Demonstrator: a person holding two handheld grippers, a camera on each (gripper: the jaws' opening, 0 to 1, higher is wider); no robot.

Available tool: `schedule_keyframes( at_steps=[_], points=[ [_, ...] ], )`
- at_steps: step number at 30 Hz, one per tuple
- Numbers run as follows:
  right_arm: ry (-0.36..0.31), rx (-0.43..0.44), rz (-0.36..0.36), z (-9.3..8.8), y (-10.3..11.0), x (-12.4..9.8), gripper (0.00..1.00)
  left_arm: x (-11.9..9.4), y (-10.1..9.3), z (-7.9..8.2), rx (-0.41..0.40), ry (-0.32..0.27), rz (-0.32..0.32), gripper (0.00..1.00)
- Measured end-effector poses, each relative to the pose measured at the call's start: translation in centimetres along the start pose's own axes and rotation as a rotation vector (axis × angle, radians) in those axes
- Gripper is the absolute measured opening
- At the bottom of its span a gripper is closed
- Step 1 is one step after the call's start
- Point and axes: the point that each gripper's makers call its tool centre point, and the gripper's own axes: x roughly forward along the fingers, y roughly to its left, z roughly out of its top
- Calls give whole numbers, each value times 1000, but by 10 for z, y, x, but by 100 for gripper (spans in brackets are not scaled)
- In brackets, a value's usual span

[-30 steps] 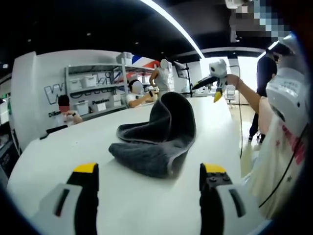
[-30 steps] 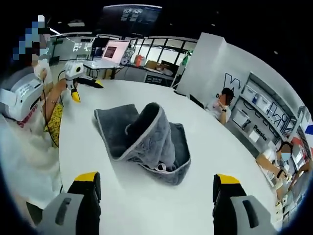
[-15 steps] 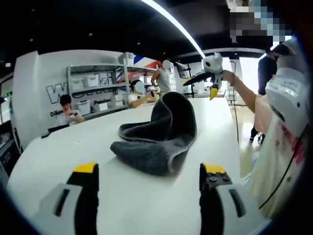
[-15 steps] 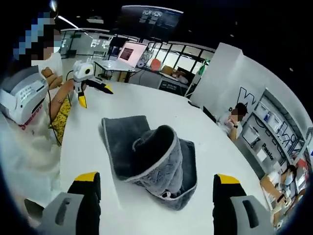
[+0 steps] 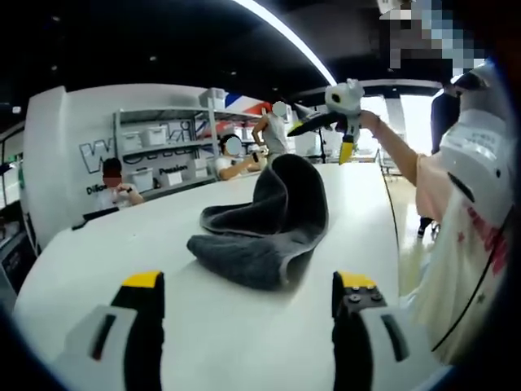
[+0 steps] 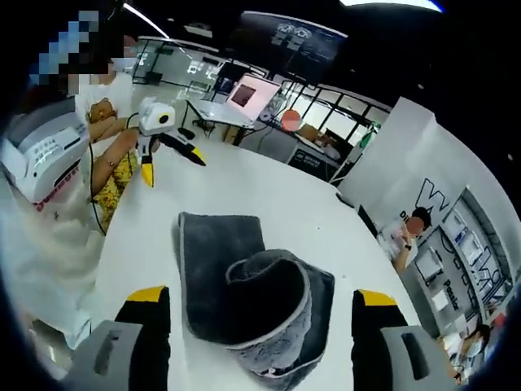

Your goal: Fold the towel on the table until its edges align and the towel forms a compact rectangular stack.

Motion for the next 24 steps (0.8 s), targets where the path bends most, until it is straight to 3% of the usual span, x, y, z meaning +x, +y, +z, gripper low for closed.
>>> schedule_keyframes(
  at_steps=[6, 19, 24],
  points=[
    [4, -62, 42, 11, 3, 17, 91, -5, 1, -1, 1, 4, 14, 89],
    [7, -196, 169, 31, 23, 57, 70, -14, 3, -2, -6, 1, 42, 89],
    [38, -232, 229, 26, 35, 73, 68, -19, 4, 0, -11, -9, 54, 89]
  ],
)
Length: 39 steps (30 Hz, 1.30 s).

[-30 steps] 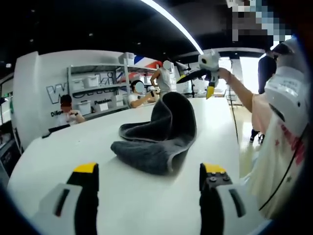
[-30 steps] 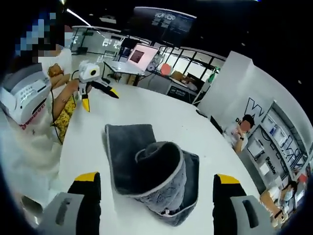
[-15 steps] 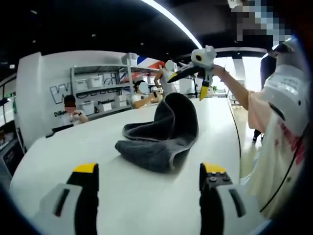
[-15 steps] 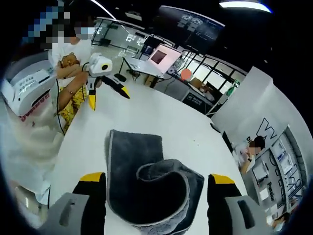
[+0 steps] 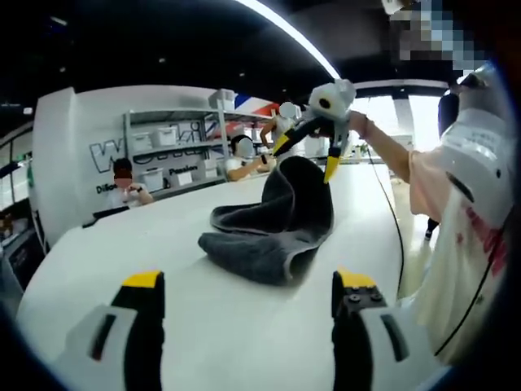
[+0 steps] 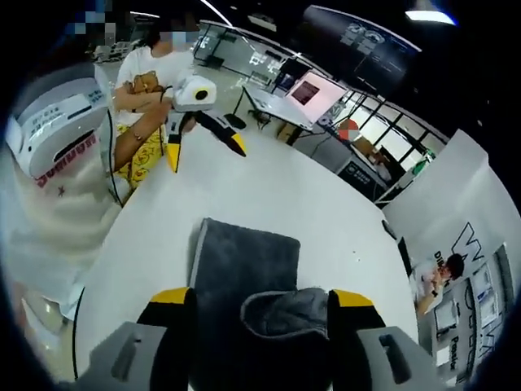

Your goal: Fold the towel on the table until its edges align and the towel forms a compact rectangular stack.

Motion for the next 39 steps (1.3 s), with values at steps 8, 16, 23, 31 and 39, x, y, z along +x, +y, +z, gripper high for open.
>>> schedule_keyframes(
  at_steps=[8, 16, 23, 31, 39],
  points=[
    [58, -37, 54, -6, 7, 21, 59, -2, -1, 0, -1, -3, -1, 89],
    [139, -29, 74, -18, 7, 41, 52, -4, 0, -1, -4, -4, 5, 89],
    [213, -4, 55, -35, 3, 59, 47, -6, 0, -2, -3, -1, 9, 89],
    [261, 9, 56, -50, -1, 69, 45, -10, 3, -3, -11, -1, 23, 89],
    [285, 22, 33, -58, -8, 72, 33, -10, 2, -3, -10, 0, 22, 89]
  ],
)
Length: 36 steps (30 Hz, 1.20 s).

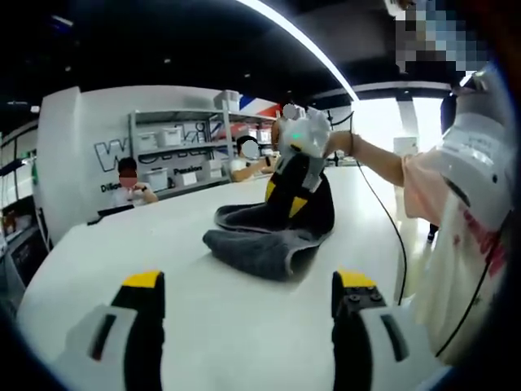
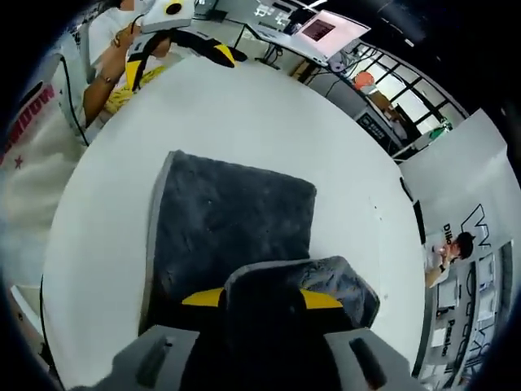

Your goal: Fold the towel on the table until its edges align and the towel forms a compact rectangular stack.

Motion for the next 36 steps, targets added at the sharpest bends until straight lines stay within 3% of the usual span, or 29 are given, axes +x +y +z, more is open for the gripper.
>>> schedule_keyframes(
  at_steps=[5, 22, 36],
  points=[
    [27, -27, -2, -6, -1, 5, 28, 0, 0, -1, 0, 2, 1, 89],
    [15, -44, 1, -11, -2, 7, 7, -1, 0, -1, -4, 2, 1, 88],
    [-13, -6, -14, -9, -7, 3, 4, 2, -1, -5, -1, 13, -17, 88]
  ],
)
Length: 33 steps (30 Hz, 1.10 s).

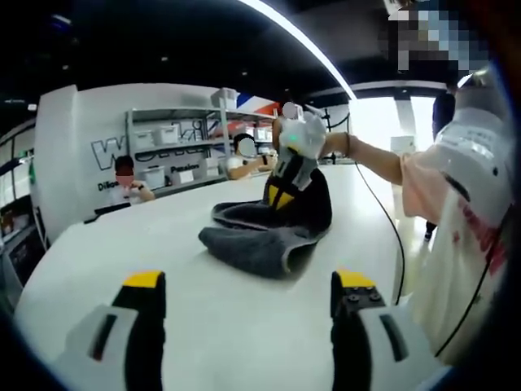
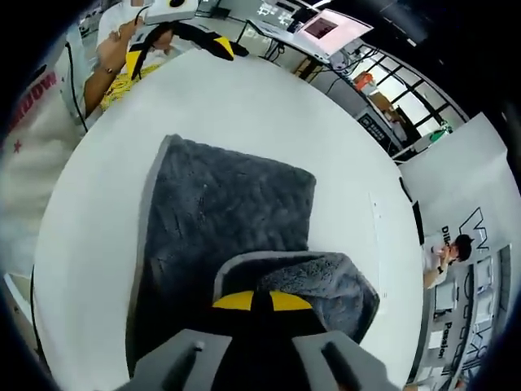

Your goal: Fold the towel on the table until its edges align and the towel forms a compact rectangular stack.

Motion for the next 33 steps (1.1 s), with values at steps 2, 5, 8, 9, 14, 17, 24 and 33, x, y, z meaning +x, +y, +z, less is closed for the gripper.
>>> schedule_keyframes(
  at_steps=[2, 5, 8, 9, 14, 17, 24, 33],
  points=[
    [-20, 15, -7, 3, -3, -4, 4, 0, 1, 0, -2, 0, -1, 88],
    [-28, 9, -29, 3, -7, -11, 4, 1, 1, -2, -4, 3, -2, 88],
    [-33, 12, -53, 2, -12, -18, 4, 2, 2, -2, -5, 4, -3, 88],
    [-37, 15, -63, 2, -14, -20, 4, 2, 2, -2, -5, 2, -5, 88],
    [-60, 37, -115, 2, -24, -36, 4, 6, -2, -3, -1, 11, -18, 88],
    [-60, 45, -144, -2, -28, -44, 4, 6, -3, -4, 2, 18, -25, 88],
    [-78, 89, -194, -13, -35, -60, 4, 10, -5, -7, -3, 31, -34, 88],
    [-113, 168, -302, -30, -48, -94, 4, 13, -6, -5, 1, 32, -38, 88]
  ],
)
